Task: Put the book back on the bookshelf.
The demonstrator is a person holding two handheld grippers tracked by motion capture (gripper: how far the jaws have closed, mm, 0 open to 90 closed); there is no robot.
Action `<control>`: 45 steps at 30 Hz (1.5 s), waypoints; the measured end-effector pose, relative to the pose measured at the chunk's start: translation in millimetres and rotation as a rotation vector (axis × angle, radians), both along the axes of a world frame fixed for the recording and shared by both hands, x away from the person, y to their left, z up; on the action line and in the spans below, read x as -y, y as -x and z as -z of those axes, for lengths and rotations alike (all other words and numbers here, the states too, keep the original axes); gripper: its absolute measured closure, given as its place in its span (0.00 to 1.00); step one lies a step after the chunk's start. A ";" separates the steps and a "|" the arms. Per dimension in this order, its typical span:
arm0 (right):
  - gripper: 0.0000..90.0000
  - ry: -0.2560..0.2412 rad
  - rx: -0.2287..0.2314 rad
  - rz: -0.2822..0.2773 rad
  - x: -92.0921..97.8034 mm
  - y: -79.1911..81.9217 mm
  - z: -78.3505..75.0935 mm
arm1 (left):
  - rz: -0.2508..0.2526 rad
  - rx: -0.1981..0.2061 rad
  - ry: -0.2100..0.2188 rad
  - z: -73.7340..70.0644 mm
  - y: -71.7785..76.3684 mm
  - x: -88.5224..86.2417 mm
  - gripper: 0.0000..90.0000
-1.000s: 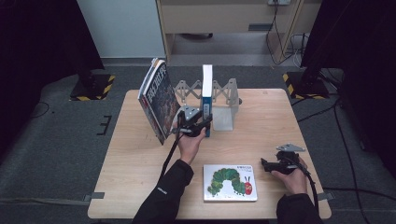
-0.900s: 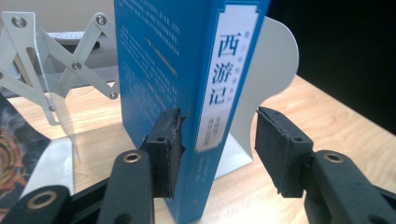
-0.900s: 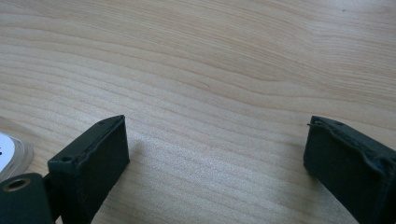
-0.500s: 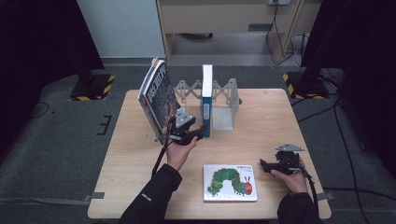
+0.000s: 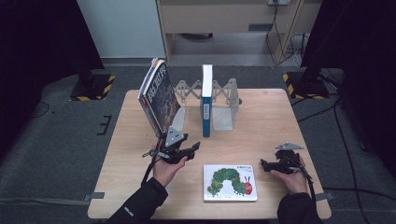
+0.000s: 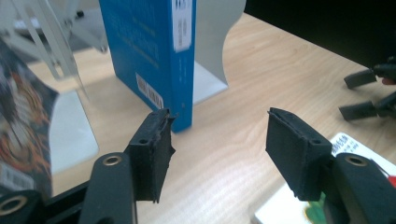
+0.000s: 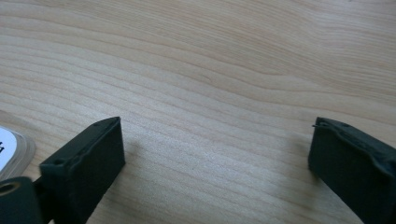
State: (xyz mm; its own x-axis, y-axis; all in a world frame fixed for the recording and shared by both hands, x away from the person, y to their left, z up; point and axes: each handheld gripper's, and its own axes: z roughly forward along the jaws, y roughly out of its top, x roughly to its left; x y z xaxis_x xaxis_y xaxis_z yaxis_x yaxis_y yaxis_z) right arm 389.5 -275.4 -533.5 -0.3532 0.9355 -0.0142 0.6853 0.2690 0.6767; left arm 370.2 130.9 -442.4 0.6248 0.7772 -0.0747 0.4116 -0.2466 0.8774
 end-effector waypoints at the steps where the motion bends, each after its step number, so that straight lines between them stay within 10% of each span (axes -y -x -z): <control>1: 0.07 -0.005 -0.003 -0.001 -1.0 1.0 -2.8 | 0.002 -0.012 -0.005 4.7 1.1 -0.2 0.43; 16: 0.13 -0.197 0.038 -0.037 -29.8 25.7 -44.7 | 0.037 -0.130 -0.002 32.1 14.8 -8.6 0.39; 45: 0.14 -0.142 -0.060 -0.153 -71.5 49.4 -29.1 | 0.166 -0.301 -0.083 82.3 29.0 31.9 0.29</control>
